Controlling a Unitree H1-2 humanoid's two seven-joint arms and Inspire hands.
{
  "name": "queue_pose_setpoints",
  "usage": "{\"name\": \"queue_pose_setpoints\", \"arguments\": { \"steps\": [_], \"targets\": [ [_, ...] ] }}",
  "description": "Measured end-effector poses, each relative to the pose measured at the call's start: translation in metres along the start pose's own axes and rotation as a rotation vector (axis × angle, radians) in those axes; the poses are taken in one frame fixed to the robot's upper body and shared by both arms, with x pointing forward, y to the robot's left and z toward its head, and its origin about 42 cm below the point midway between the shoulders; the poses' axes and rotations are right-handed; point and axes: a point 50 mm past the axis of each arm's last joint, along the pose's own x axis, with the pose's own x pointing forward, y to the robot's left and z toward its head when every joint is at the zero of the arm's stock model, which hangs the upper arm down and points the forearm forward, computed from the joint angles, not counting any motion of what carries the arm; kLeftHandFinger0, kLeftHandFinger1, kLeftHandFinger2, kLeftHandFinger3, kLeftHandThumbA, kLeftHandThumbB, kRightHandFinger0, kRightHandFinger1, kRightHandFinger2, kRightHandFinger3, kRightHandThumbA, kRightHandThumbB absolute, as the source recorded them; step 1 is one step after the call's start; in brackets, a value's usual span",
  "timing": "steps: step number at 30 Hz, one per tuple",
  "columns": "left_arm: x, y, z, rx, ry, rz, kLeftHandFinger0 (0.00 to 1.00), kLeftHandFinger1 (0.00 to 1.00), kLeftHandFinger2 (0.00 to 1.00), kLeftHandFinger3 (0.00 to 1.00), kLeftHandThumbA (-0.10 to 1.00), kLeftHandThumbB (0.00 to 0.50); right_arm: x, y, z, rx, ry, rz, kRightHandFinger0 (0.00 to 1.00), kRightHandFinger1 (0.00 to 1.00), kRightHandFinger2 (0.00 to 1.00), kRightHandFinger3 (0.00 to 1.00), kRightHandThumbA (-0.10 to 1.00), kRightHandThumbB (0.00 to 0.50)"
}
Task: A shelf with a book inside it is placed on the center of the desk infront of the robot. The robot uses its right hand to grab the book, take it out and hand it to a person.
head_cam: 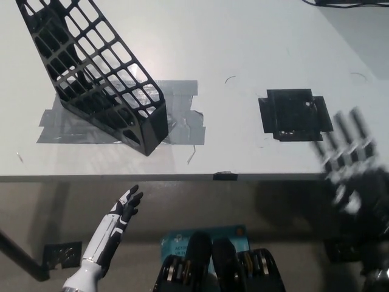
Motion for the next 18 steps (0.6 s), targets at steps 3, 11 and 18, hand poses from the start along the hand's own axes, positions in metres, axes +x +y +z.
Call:
{"name": "queue_pose_setpoints", "arguments": {
  "steps": [3,11,18],
  "targets": [
    [0.0,0.001,0.0,-0.004,0.0,0.003,1.0,1.0,1.0,1.0,1.0,0.243,-0.014,-0.006,-0.022,0.002,0.066,-0.02,1.0,1.0,1.0,1.0,1.0,0.428],
    [-0.001,0.005,0.0,-0.008,-0.001,0.018,1.0,1.0,1.0,1.0,1.0,0.235,-0.024,-0.034,-0.072,-0.041,0.195,-0.082,1.0,1.0,1.0,1.0,1.0,0.387],
    [-0.001,0.008,-0.001,-0.01,-0.001,0.031,1.0,1.0,1.0,1.0,1.0,0.219,-0.023,-0.038,-0.083,-0.187,0.212,-0.074,1.0,1.0,1.0,1.0,1.0,0.4]
  ]
}}
